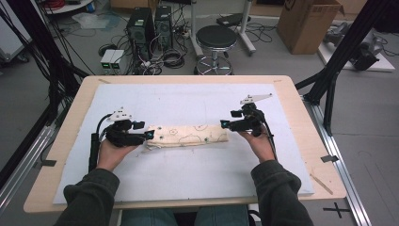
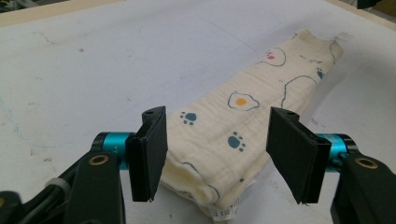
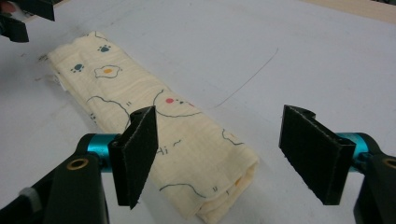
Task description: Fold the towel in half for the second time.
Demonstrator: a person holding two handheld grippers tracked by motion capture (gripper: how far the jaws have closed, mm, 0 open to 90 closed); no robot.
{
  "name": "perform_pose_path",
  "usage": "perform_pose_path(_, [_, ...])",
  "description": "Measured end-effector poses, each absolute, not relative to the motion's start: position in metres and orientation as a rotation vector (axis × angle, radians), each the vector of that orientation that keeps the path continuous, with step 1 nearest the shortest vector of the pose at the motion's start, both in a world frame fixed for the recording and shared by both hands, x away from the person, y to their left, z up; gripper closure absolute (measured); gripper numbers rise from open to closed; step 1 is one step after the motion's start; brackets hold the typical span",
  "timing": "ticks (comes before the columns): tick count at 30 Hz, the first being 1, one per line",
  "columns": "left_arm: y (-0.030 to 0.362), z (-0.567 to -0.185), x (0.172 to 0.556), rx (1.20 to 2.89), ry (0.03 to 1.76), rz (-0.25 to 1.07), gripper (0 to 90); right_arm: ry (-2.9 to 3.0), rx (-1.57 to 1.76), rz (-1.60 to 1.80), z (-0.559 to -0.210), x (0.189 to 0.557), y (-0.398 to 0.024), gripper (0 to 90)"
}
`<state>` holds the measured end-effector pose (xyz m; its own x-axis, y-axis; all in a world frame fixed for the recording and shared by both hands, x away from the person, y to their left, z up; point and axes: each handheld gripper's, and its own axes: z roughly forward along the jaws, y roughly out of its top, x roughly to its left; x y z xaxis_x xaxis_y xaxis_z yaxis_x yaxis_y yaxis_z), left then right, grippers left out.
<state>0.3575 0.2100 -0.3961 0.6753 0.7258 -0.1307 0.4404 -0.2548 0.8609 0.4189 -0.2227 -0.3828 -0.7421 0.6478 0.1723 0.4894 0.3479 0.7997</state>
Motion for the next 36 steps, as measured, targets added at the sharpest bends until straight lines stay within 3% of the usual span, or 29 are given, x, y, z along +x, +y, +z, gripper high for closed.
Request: perform_pose_path(36, [0.217, -0.382, 0.325, 1.931, 0.85, 0.424, 32.7, 2.4, 0.97, 1.38, -0.375, 0.38, -0.238, 18.7])
